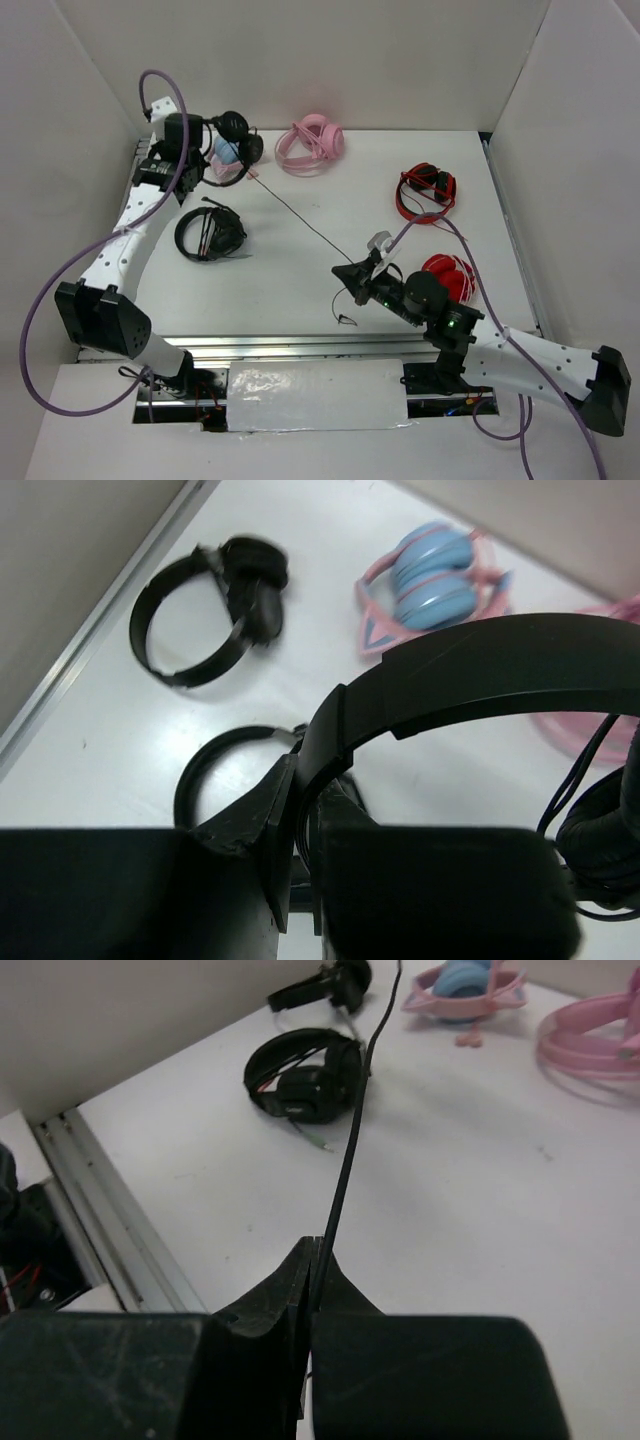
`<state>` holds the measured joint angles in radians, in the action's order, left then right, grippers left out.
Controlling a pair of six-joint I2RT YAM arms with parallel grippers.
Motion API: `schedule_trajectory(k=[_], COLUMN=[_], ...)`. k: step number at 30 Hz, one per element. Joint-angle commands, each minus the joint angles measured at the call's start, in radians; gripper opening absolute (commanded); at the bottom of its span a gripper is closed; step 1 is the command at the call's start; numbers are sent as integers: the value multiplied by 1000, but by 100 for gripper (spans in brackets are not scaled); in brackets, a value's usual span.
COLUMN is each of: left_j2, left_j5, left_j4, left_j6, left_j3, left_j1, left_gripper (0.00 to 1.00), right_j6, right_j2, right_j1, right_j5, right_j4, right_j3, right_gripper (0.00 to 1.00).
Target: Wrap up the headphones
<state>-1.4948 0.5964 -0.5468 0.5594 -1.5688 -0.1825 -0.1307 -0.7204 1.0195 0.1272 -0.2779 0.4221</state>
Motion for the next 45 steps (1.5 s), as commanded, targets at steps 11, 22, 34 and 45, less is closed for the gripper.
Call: schedule_trajectory(k=[11,22,34,45], left_j2=[47,260,378,562], left_j5=[66,-199,-250,-116], left_j4=[119,272,228,150], left_j6=[-15,-200,-233,-177], left_j3=[349,673,736,672], left_j1=[-190,-434,-754,-836], left_gripper=[0,0,0,0], right_j6=[528,744,692,395], right_j2=[-65,-289,-520,-530], right_j1=[94,-157,-397,-599], right_j5=[266,-78,-455,-633], right_j4=[77,155,215,-91], right_j3=[329,610,790,520], right_gripper=[0,0,0,0])
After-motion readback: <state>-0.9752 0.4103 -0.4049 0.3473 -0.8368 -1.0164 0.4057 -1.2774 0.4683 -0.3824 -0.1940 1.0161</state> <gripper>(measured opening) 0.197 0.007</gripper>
